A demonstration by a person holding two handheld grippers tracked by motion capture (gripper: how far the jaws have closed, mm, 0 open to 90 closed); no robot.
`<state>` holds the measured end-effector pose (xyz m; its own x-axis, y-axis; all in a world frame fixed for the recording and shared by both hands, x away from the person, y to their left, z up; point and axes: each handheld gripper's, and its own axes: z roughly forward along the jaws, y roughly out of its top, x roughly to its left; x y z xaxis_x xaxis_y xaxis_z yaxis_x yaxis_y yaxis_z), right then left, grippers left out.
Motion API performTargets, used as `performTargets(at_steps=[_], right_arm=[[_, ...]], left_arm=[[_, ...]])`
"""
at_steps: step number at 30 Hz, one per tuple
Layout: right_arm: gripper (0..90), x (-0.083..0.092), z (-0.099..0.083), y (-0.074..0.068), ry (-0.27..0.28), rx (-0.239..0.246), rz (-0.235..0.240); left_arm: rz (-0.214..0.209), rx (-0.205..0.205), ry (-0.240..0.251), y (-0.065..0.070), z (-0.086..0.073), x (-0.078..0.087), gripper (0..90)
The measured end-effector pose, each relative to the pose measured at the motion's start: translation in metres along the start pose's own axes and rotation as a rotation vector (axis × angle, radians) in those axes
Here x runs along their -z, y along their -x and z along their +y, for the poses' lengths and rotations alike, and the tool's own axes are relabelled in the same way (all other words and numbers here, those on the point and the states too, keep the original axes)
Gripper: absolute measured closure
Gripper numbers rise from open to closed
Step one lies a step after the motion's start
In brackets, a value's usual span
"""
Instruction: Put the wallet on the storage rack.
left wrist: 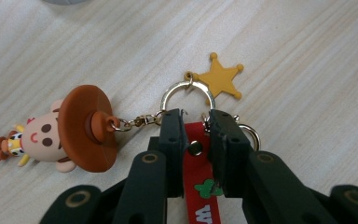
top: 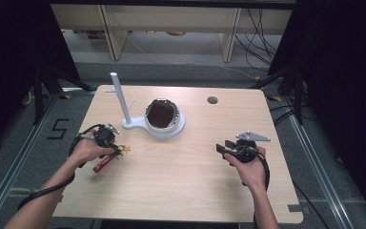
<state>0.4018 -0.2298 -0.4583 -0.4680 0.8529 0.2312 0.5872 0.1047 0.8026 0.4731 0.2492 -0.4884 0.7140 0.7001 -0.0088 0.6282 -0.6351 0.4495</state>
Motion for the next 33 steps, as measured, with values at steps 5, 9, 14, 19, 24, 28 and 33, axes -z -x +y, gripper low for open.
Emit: performTargets(at_steps=[5,9,14,19,24,28,33], right_arm=[[53.8,-0.001,0.000,0.004,0.020,0.034,0.001],[53.8,0.000,0.000,0.004,0.020,0.033,-0.003],[53.8,-0.001,0.000,0.004,0.020,0.035,0.000],[53.8,-0.001,0.001,0.003,0.010,0.032,-0.004],[53.8,-0.001,0.000,0.003,0.009,0.030,-0.003],[53.8,-0.001,0.000,0.004,0.012,0.036,-0.007],[53.8,0.000,0.000,0.004,0.013,0.033,-0.003]], left_arm=[[-0.006,0.007,0.042,-0.001,-0.001,0.009,75.3],[-0.021,0.036,0.105,-0.002,-0.006,0.013,75.4],[-0.007,0.042,0.140,-0.004,-0.011,0.019,75.4],[-0.009,0.044,0.166,-0.006,-0.010,0.028,75.3],[-0.006,0.061,0.213,-0.005,-0.010,0.033,75.4],[-0.002,0.077,0.265,-0.005,-0.009,0.039,75.4],[0.027,0.095,0.372,-0.008,-0.009,0.052,75.4]])
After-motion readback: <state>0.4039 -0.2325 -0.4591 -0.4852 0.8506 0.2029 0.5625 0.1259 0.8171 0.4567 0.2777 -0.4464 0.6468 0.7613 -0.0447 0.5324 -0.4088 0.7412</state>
